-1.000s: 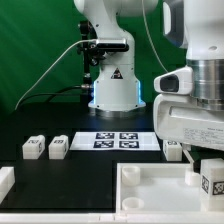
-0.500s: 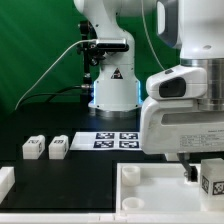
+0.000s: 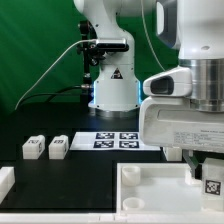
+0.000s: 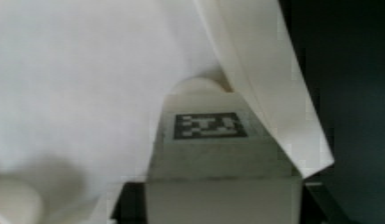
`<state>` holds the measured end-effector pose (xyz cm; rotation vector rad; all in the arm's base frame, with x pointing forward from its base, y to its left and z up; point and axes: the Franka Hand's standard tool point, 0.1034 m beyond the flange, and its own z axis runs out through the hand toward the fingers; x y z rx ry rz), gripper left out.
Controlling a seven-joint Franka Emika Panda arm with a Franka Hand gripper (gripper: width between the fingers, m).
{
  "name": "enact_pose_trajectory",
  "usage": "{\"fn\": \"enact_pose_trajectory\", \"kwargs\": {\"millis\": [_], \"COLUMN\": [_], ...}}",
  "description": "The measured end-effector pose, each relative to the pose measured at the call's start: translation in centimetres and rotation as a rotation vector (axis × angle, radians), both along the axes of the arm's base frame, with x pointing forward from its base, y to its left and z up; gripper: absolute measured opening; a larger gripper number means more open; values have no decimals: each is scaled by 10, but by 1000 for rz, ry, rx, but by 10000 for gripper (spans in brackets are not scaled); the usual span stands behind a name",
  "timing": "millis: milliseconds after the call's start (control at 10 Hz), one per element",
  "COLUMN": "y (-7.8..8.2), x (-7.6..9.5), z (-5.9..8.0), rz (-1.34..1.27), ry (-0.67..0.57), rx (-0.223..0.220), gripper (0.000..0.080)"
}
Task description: Assemble one leg
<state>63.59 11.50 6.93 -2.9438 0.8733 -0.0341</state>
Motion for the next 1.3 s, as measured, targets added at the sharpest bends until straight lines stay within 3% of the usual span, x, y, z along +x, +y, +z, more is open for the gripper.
{"fn": "enact_pose_trajectory", "kwargs": {"millis": [200, 400, 800, 1300], "y": [-2, -5, -3, -5], "x": [2, 0, -1, 0], "z": [1, 0, 1, 2], "rz": [-391, -842, -1201, -1400], "ry": [83, 143, 187, 196], "rx": [9, 80, 93, 88], "gripper": [292, 294, 294, 294]}}
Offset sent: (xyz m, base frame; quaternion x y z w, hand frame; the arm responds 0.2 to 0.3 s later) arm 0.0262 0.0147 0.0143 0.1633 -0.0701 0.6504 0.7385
